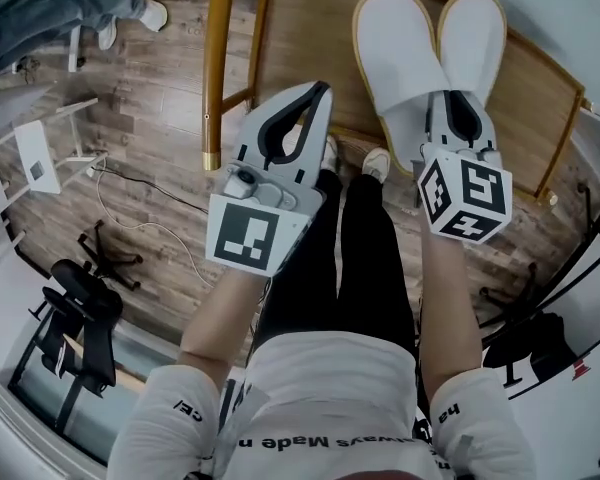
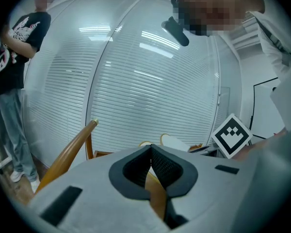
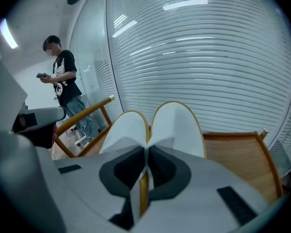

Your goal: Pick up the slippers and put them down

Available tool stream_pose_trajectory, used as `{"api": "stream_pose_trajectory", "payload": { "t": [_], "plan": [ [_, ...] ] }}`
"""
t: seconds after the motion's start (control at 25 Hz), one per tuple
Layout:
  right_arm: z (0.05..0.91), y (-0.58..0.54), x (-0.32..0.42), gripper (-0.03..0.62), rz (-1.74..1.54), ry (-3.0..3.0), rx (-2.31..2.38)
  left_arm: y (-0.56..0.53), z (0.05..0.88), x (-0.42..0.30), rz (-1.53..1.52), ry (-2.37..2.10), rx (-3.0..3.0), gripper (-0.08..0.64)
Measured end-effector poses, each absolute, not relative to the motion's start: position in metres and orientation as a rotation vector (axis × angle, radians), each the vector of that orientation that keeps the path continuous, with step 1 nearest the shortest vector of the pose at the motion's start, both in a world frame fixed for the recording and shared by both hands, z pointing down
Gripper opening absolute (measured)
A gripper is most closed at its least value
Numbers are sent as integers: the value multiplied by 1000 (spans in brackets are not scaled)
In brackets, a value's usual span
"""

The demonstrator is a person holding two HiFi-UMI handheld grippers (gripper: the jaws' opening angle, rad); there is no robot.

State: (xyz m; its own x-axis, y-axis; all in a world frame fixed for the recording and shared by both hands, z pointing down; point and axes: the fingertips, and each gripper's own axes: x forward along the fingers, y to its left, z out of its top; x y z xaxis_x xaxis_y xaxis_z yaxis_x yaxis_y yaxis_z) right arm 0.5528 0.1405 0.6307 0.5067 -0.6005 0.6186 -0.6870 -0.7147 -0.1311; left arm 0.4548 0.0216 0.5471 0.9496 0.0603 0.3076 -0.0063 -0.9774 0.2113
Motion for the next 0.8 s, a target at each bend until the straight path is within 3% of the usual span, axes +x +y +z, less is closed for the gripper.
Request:
{"api": "stream_pose_trajectory", "payload": {
  "t": [0.8],
  "plan": [
    [418,151,523,26,801,-1336,2615,49,360,429,310,99,2937,11]
  ]
}}
